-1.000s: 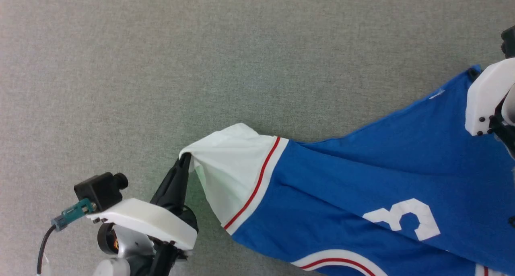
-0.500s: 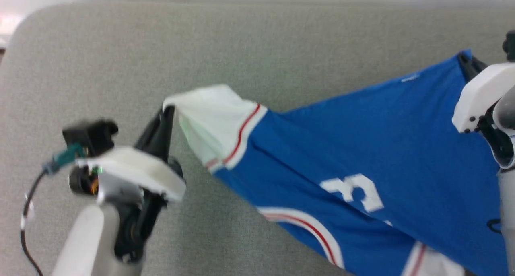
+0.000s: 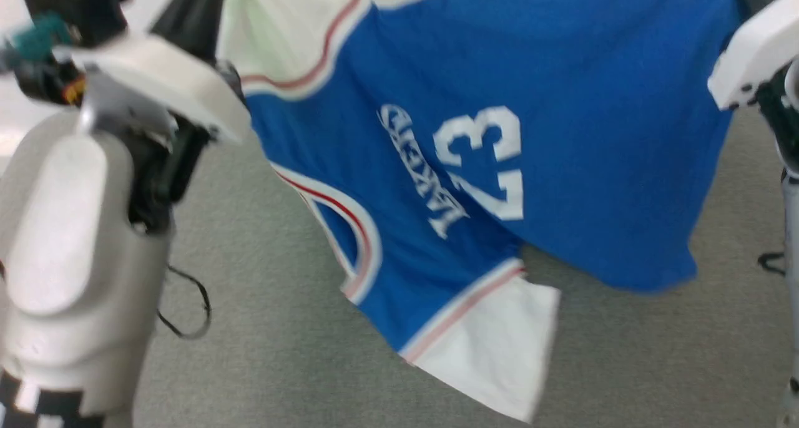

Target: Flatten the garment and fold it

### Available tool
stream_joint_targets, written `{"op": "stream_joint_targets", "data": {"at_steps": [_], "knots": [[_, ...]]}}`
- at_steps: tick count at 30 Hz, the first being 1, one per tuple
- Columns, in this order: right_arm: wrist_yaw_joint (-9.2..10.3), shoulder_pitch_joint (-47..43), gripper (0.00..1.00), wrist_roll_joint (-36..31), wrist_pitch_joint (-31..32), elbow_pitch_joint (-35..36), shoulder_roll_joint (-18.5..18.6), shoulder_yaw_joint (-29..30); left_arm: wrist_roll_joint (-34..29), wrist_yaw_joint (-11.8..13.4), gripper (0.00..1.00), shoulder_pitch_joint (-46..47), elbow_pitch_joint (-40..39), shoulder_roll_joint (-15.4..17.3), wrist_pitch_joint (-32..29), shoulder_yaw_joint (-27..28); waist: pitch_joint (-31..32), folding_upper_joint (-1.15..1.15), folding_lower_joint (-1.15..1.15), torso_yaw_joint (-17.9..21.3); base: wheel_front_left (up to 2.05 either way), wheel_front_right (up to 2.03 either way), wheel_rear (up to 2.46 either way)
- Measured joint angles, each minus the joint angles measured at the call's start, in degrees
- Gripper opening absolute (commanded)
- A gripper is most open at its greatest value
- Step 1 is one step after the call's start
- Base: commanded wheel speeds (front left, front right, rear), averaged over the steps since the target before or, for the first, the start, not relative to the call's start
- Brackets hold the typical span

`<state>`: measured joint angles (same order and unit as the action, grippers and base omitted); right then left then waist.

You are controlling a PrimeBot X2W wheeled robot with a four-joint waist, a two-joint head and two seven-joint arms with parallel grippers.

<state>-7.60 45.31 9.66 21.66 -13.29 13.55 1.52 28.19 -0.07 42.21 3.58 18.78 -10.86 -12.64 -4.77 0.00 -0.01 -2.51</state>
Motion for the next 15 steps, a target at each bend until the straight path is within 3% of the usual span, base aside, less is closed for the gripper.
{"op": "stream_joint_targets", "data": {"at_steps": [6,15], "knots": [[0.00,7.20,0.00,0.03,0.64,-0.71,0.78,-2.30,-1.81,-1.82,0.00,11.89,4.53,2.34,-2.46,-0.36,1.62,0.00,0.00,3.01,0.00,0.00,0.00],[0.00,15.91,0.00,0.56,4.01,-4.53,0.33,-5.08,-3.55,-2.74,0.00,25.14,10.56,2.96,-9.90,-2.80,-0.49,0.00,0.01,5.64,0.00,0.00,0.00]]}}
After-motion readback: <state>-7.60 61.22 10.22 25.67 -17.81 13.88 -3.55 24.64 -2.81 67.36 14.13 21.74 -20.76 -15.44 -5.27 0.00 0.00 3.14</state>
